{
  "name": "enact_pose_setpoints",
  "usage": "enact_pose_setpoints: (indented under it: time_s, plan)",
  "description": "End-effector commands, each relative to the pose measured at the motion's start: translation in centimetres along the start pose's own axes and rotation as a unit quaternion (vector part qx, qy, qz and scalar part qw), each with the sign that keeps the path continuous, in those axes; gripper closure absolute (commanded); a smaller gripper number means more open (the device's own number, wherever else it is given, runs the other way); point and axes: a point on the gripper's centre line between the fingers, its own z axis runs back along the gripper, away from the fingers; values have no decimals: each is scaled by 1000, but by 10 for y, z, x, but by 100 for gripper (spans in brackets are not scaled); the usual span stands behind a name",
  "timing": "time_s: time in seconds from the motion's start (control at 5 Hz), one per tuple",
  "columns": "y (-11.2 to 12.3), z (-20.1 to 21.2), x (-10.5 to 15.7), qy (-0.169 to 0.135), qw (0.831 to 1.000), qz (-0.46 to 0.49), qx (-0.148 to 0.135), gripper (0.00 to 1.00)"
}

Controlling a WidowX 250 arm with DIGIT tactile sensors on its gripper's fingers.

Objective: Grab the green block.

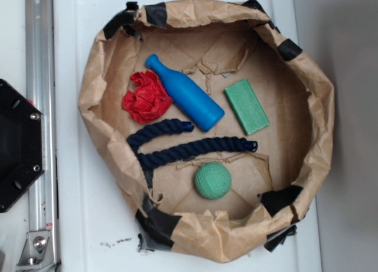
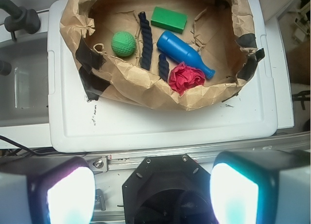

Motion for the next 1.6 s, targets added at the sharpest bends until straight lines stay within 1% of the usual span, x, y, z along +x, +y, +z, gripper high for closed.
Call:
enact_pose_setpoints:
  time_s: [0.0, 0.2, 0.4, 0.6, 0.8, 1.0, 1.2, 1.4]
  plan:
    - [0, 0, 0, 0, 1000, 0, 0, 0]
    - [10, -28, 24, -10, 997, -61, 37, 0]
    - [14, -50, 51, -37, 993, -108, 22, 0]
    - [16, -69, 78, -58, 984, -167, 4, 0]
    - [24, -89, 110, -59, 983, -173, 14, 0]
    - [21, -107, 136, -66, 980, -186, 26, 0]
    - [14, -152, 159, -42, 976, -206, 48, 0]
    - [25, -186, 177, -22, 976, -208, 59, 0]
